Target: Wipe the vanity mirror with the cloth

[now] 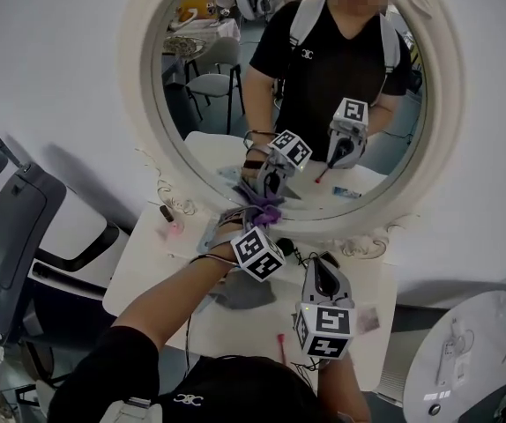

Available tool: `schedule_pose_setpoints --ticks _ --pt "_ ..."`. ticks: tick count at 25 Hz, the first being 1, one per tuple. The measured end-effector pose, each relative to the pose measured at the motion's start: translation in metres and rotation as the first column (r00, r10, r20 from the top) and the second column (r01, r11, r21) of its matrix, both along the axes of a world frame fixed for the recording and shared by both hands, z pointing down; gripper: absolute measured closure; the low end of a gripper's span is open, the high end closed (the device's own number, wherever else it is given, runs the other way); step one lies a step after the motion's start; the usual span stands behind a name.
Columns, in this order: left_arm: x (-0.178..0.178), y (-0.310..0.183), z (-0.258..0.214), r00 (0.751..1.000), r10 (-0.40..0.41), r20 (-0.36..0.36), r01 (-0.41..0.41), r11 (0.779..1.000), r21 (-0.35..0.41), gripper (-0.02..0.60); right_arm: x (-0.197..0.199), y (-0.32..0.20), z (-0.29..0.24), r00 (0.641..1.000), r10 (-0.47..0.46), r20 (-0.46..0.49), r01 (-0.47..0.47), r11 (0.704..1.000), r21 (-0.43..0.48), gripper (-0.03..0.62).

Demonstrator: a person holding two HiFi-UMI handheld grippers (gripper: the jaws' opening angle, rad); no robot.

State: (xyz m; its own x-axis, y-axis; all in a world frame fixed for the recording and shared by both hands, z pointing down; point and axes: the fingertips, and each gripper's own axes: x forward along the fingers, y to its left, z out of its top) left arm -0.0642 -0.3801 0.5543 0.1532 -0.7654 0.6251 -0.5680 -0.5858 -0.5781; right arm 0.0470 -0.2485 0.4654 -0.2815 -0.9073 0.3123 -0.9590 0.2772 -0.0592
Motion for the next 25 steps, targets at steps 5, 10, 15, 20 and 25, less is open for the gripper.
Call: schedule_pose_setpoints --ticks 5,10,15,20,25 --pt "0.02 0.005 0.001 0.994 0.026 -0.109 -0.034 0.997 -0.068 0.515 0.018 -0.007 0.005 0.999 0.025 0.033 -0.024 1.0 -0.007 0.59" --pt "0.047 0.011 -0.005 0.986 0.082 -0.145 -0.089 0.995 -0.042 0.517 0.03 -0.011 0.007 0.998 0.025 0.057 -0.024 1.0 -0.016 0.589" --pt "0.06 0.013 -0.008 0.989 0.134 -0.06 -0.133 0.991 0.028 0.517 0.028 -0.012 0.008 0.998 0.017 0.061 -0.016 1.0 -0.011 0.59" --pt "0.076 0.016 -0.014 0.985 0.16 -0.071 -0.156 0.986 0.066 0.518 0.042 -0.007 0.007 0.998 0.038 0.058 -0.038 0.999 -0.009 0.59" --pt "0.085 0.017 -0.017 0.981 0.158 -0.112 -0.154 0.987 0.041 0.517 0.054 0.003 0.006 0.997 0.06 0.058 -0.06 0.998 -0.004 0.589"
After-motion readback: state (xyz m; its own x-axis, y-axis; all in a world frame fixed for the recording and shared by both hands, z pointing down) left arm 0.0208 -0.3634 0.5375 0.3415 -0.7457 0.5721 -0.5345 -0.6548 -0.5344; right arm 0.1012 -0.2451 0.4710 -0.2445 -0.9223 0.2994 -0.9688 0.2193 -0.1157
